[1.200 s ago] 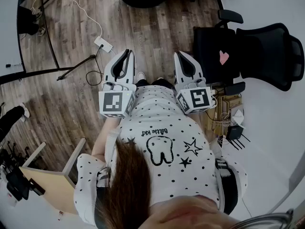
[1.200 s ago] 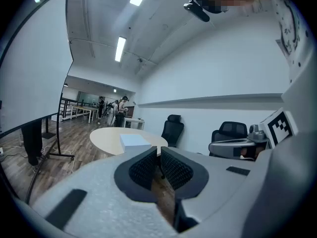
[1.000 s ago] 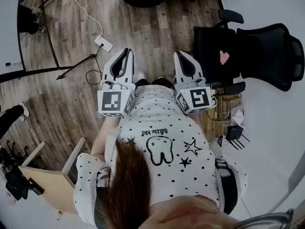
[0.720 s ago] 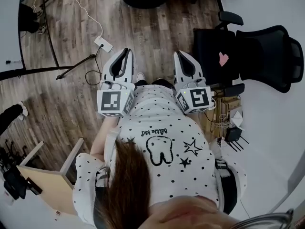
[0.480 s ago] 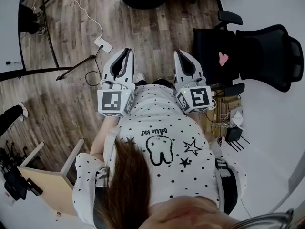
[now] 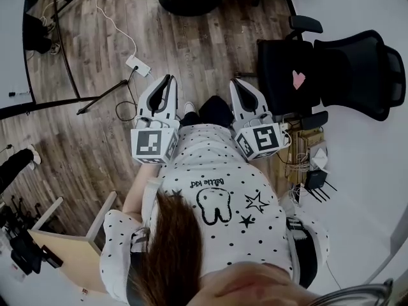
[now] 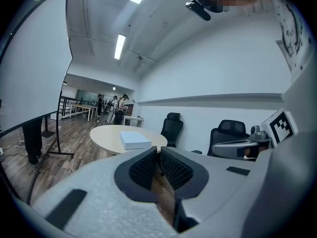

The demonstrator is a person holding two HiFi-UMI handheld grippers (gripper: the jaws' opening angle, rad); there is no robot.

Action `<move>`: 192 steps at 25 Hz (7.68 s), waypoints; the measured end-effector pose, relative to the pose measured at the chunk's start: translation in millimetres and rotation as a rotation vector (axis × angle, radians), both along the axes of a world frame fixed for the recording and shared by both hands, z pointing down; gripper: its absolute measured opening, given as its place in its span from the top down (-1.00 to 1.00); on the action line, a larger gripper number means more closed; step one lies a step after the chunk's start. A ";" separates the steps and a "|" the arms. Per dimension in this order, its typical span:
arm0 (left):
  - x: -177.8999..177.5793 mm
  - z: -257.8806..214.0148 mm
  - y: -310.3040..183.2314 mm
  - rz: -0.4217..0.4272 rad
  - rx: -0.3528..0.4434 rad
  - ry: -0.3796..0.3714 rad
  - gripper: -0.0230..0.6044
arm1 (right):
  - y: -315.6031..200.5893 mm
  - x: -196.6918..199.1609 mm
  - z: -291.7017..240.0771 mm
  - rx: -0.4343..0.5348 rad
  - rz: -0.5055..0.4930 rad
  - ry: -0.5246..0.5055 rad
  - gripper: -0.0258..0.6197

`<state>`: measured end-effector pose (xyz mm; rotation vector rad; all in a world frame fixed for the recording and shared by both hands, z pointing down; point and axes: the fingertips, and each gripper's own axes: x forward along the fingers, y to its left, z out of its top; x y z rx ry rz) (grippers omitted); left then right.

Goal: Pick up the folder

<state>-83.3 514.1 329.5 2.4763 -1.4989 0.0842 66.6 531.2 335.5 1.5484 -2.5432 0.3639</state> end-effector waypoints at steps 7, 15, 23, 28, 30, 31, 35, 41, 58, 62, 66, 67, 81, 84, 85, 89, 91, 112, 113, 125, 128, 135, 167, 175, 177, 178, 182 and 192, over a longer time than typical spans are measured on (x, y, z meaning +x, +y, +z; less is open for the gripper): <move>2.2 8.2 -10.1 -0.033 -0.043 0.012 0.82 | -7.6 11.7 11.2 -0.057 0.006 0.003 0.90; -1.2 17.9 -28.9 -0.121 -0.096 0.028 0.82 | -45.9 27.9 8.7 -0.069 -0.016 0.008 0.90; 18.4 11.2 -70.8 -0.182 -0.080 0.024 0.82 | -90.7 63.6 4.6 -0.051 -0.025 -0.016 0.90; 38.4 6.8 -97.3 -0.193 -0.059 0.018 0.81 | -118.3 86.4 4.3 -0.044 -0.029 -0.040 0.90; 47.5 6.1 -106.0 -0.198 -0.056 0.022 0.82 | -128.0 95.3 4.5 -0.040 -0.032 -0.045 0.90; 51.7 6.1 -109.3 -0.201 -0.056 0.026 0.81 | -132.1 99.4 4.8 -0.038 -0.034 -0.045 0.90; 64.2 6.8 -119.5 -0.216 -0.046 0.033 0.82 | -147.5 113.1 7.2 -0.036 -0.046 -0.047 0.90; 77.7 4.9 -132.7 -0.190 -0.041 0.003 0.82 | -159.4 122.8 7.6 -0.042 -0.068 -0.050 0.90; 60.2 8.3 -240.1 -0.161 -0.069 0.015 0.82 | -257.0 104.7 9.6 -0.072 -0.028 -0.038 0.90; 43.7 4.1 -281.7 -0.152 -0.059 0.018 0.82 | -297.4 87.8 4.8 -0.059 -0.019 -0.038 0.90; 26.7 6.0 -321.9 -0.144 -0.060 0.018 0.82 | -332.9 66.7 5.6 -0.058 -0.016 -0.043 0.90; 24.6 6.9 -330.4 -0.141 -0.061 0.019 0.82 | -340.2 63.5 6.8 -0.060 -0.014 -0.044 0.90; -7.2 27.8 -413.2 -0.099 -0.116 0.005 0.82 | -403.8 44.8 21.9 -0.116 0.086 -0.050 0.90; -0.9 30.9 -421.1 -0.081 -0.129 0.008 0.82 | -411.4 47.4 22.7 -0.127 0.092 -0.048 0.90; 0.1 31.1 -424.3 -0.079 -0.132 0.009 0.81 | -414.7 47.0 22.0 -0.128 0.086 -0.044 0.90; 3.2 35.6 -436.0 -0.092 -0.149 0.012 0.82 | -428.9 49.7 27.0 -0.146 0.068 -0.045 0.90; 5.6 37.9 -444.8 -0.108 -0.154 0.009 0.82 | -440.8 54.4 31.5 -0.155 0.055 -0.048 0.90; 27.3 38.8 -557.2 -0.385 -0.174 0.024 0.82 | -607.1 87.0 52.2 -0.198 -0.159 -0.048 0.90; 24.7 38.7 -557.9 -0.398 -0.175 0.022 0.81 | -609.4 85.2 53.8 -0.203 -0.168 -0.047 0.90; -12.2 27.6 -568.2 -0.406 -0.155 0.001 0.81 | -613.0 57.1 52.6 -0.218 -0.152 -0.059 0.90; -13.6 29.8 -576.6 -0.380 -0.154 -0.002 0.82 | -615.1 54.3 52.5 -0.219 -0.136 -0.057 0.90; -4.3 35.3 -585.0 -0.331 -0.152 0.012 0.82 | -621.0 61.1 52.1 -0.195 -0.098 -0.057 0.90; 0.3 123.7 -683.8 -0.152 -0.433 0.088 0.21 | -713.9 60.9 118.8 -0.319 -0.126 -0.110 0.40; 0.4 172.6 -694.6 -0.141 -0.582 0.139 0.12 | -736.5 58.2 150.7 -0.380 -0.104 -0.097 0.34; 3.2 181.0 -696.1 -0.137 -0.604 0.143 0.11 | -740.5 58.8 156.2 -0.393 -0.102 -0.094 0.34; 4.4 184.5 -697.1 -0.134 -0.613 0.141 0.11 | -742.2 59.3 158.6 -0.400 -0.101 -0.091 0.33; 7.7 196.4 -701.0 -0.121 -0.639 0.111 0.08 | -747.7 63.6 170.9 -0.441 -0.094 -0.062 0.31; 5.9 219.1 -698.5 -0.105 -0.690 0.135 0.04 | -742.8 57.5 205.7 -0.620 -0.109 -0.160 0.14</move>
